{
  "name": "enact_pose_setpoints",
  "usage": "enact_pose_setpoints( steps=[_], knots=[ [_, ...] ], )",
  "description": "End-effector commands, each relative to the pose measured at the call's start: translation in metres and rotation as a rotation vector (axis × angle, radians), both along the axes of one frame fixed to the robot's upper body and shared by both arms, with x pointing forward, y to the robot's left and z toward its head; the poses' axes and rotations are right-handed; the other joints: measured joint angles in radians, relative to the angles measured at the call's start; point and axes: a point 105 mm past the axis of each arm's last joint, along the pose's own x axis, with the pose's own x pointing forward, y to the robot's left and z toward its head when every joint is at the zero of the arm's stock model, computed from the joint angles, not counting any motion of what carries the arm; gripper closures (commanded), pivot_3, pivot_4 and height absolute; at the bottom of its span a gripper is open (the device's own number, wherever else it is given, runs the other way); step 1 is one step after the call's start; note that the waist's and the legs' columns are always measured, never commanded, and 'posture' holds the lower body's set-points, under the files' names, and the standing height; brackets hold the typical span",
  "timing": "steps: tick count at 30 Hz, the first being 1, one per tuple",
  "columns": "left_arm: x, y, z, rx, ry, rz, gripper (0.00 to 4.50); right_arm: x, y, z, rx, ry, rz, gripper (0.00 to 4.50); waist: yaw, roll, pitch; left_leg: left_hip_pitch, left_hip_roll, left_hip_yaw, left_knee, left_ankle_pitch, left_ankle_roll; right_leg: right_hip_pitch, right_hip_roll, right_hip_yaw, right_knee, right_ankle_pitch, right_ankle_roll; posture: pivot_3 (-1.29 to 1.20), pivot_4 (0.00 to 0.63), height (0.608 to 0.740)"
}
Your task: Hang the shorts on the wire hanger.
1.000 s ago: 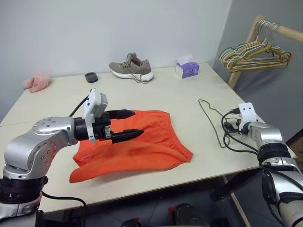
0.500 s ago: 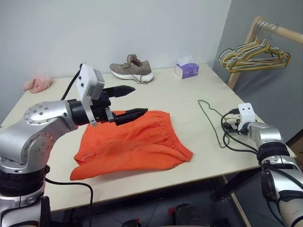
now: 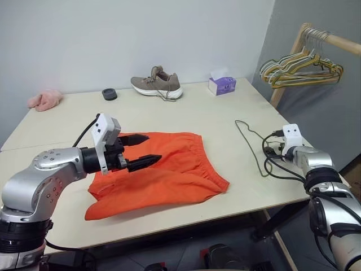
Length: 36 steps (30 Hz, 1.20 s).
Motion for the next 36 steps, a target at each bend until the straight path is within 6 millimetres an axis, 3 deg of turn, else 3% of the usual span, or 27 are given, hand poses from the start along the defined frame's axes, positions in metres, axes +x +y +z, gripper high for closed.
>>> enact_pose_setpoints(
  steps=[1,10,15,19,22,25,31,36],
  knots=[
    [0.001,0.0,0.011,0.013,-0.064,-0.008,0.0,-0.018,0.016,-0.036,0.043,0.182,0.043,1.22,-0.001,-0.002,-0.002,0.0,0.0,0.0,0.0,0.0,0.0,0.0,0.0,0.0,0.0,0.0,0.0,-0.19,0.0,0.74],
    [0.003,-0.003,0.011,0.015,-0.078,-0.01,0.0,-0.02,0.019,-0.044,0.114,0.229,-0.047,4.48,0.002,-0.013,-0.012,0.005,0.0,-0.004,0.0,0.0,0.0,0.008,0.0,-0.001,-0.005,0.0,0.0,-0.18,0.0,0.74],
    [0.007,0.0,0.01,0.012,-0.088,0.024,0.0,-0.001,0.022,-0.021,0.074,0.1,-0.019,4.48,0.003,-0.015,-0.014,0.005,0.0,-0.004,-0.001,0.0,0.0,0.011,0.0,-0.002,-0.013,0.004,0.002,-0.18,0.0,0.74],
    [0.018,0.012,0.008,0.02,-0.107,0.107,0.0,0.02,0.035,0.019,0.002,-0.073,0.125,4.48,-0.002,-0.009,-0.01,0.004,-0.001,0.0,-0.001,0.0,0.0,0.009,-0.001,0.001,-0.015,0.006,0.005,-0.18,0.0,0.74],
    [0.033,0.029,0.009,0.026,-0.134,0.226,0.0,0.026,0.052,0.061,-0.047,-0.245,0.275,4.48,-0.001,0.001,-0.003,-0.002,0.0,-0.001,-0.001,0.0,0.001,0.004,0.0,0.001,-0.014,0.007,0.005,-0.18,0.0,0.74],
    [0.04,0.038,0.01,0.007,-0.132,0.271,0.0,0.013,0.079,0.09,-0.162,-0.392,0.505,4.48,0.003,0.008,0.0,-0.006,0.0,-0.001,-0.002,0.0,0.001,-0.002,0.0,0.0,-0.013,0.006,0.004,-0.19,0.0,0.74],
    [0.051,0.043,0.016,-0.039,-0.088,0.272,0.0,-0.026,0.138,0.117,-0.41,-0.619,0.912,4.48,0.007,0.009,0.001,-0.009,-0.001,0.0,-0.003,0.0,0.0,-0.003,-0.002,0.0,-0.015,0.005,0.004,-0.2,0.0,0.74],
    [0.045,0.03,0.015,-0.103,0.053,0.131,0.0,-0.045,0.178,0.137,-0.534,-0.803,1.125,4.48,0.0,0.009,0.002,-0.008,-0.002,0.0,-0.003,0.0,0.0,-0.003,-0.002,-0.001,-0.014,0.005,0.005,-0.21,0.0,0.74]
  ],
)
